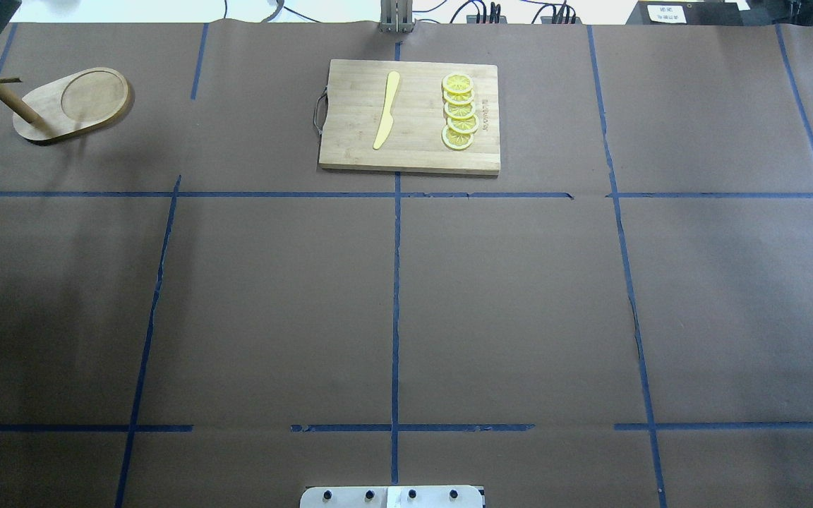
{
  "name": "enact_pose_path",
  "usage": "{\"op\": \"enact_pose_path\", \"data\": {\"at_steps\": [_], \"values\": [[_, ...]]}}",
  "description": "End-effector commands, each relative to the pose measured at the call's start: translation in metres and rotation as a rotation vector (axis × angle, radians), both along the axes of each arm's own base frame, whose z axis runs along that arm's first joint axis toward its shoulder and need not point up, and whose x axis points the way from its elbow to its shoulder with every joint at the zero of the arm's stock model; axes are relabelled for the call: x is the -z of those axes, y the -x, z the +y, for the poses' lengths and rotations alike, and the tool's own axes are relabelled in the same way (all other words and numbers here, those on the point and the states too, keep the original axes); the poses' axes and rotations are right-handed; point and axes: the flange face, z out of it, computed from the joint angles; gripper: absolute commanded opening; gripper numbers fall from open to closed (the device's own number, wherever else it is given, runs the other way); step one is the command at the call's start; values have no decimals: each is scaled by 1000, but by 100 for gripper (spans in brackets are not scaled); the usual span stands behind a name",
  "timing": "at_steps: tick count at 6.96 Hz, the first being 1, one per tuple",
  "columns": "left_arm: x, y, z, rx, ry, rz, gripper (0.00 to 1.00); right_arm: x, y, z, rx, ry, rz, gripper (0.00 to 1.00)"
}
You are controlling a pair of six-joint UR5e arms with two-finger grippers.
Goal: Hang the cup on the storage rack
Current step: 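Lower the mug handle onto the peg and open the left gripper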
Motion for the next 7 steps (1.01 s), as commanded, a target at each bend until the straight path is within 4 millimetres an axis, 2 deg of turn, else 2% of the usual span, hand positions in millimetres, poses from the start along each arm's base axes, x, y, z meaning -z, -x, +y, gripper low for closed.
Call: {"op": "enact_pose_path", "data": {"at_steps": [1,4,5,6,7], "values": [[42,16,-9,-31,4,3,100,0,0,0,0,1,0,100],[132,26,28,-82,21,-9,100,-1,0,0,0,3,0,100],[150,44,31,-74,-56,-146,100,-2,0,1,1,3,0,100],[157,48,28,-115,-171,-428,100,-2,0,1,1,5,2,100],[167,64,28,-168,-273,-661,100,-3,-1,1,-4,9,2,100]]}}
